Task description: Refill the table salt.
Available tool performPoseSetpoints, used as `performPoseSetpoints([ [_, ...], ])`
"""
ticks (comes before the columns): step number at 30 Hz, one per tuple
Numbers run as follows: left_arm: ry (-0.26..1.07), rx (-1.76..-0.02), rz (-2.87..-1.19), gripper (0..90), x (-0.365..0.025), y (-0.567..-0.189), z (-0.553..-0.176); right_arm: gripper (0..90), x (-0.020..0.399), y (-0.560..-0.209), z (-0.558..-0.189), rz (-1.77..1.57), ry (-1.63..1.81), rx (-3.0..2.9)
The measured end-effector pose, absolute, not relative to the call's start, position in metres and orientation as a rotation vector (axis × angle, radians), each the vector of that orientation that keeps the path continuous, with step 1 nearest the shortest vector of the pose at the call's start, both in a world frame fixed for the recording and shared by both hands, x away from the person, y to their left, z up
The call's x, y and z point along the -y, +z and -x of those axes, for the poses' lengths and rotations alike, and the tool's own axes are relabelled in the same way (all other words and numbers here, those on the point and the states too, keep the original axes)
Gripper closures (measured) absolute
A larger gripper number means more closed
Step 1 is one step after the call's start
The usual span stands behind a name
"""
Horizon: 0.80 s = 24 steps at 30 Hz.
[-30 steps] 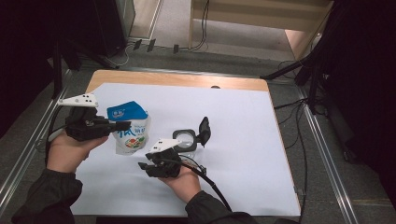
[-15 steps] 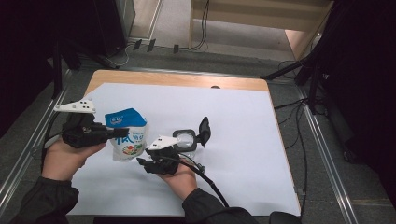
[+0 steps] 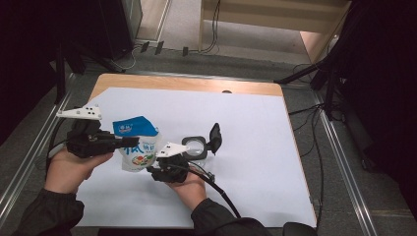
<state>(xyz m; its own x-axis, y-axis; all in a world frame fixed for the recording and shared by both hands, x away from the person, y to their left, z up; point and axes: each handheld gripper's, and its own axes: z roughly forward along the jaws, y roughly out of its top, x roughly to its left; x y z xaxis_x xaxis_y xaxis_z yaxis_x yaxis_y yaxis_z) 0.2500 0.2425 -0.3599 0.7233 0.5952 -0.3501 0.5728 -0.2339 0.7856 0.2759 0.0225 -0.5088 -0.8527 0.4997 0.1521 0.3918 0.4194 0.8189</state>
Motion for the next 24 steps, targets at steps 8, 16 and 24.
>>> performPoseSetpoints([
  [8,0.032,-0.929,-1.912,90.0,-0.24,-0.361,-0.251,59.2,-0.023,-0.509,-0.275,-0.794,1.436,-2.543],
  [16,0.058,-0.923,-1.928,90.0,-0.233,-0.362,-0.256,59.8,-0.023,-0.508,-0.267,-0.71,1.441,-2.558],
  [24,0.065,-0.894,-1.949,85.7,-0.22,-0.369,-0.265,60.7,-0.022,-0.511,-0.258,-0.664,1.412,-2.561],
])
